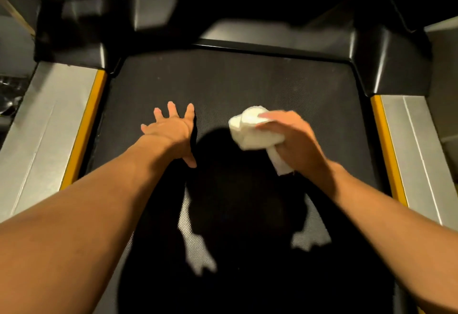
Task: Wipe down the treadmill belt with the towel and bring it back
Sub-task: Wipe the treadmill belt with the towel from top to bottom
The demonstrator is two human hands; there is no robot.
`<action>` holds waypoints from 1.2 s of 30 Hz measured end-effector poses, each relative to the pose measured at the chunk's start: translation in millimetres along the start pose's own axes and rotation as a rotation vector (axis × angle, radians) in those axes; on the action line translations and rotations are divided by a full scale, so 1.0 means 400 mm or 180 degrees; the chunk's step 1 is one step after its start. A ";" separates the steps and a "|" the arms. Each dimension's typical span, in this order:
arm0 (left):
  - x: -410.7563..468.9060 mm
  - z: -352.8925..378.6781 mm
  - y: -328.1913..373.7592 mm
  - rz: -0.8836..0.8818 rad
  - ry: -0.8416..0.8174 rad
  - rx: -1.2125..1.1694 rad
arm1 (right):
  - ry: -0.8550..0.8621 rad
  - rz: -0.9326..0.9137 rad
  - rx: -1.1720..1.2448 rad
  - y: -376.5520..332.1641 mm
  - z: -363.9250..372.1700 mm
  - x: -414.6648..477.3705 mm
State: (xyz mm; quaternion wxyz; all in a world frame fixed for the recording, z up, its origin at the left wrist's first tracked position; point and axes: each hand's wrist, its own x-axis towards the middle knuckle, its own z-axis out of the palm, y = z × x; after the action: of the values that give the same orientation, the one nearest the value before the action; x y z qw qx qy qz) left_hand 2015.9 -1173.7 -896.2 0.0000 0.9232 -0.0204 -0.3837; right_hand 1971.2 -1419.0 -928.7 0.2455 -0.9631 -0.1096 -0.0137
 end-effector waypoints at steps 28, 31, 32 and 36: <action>-0.013 -0.034 0.086 -0.0241 -0.0170 0.0994 | 0.0557 0.0596 0.0425 0.067 -0.034 -0.025; -0.024 -0.035 0.082 -0.0181 -0.0112 0.1009 | 0.1102 0.1885 0.0165 0.164 -0.088 0.062; -0.029 -0.035 0.082 -0.0163 -0.0090 0.0998 | 0.1066 0.2026 0.0072 0.169 -0.080 0.064; -0.040 -0.035 0.083 -0.0193 -0.0092 0.0842 | 0.0590 0.0669 0.0262 0.044 -0.004 -0.051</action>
State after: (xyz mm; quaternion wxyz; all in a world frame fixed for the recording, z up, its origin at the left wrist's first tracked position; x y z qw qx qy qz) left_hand 2013.4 -1206.3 -874.6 -0.1336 0.9098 -0.0429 -0.3907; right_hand 1955.1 -1438.9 -937.2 0.2939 -0.9530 0.0145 -0.0724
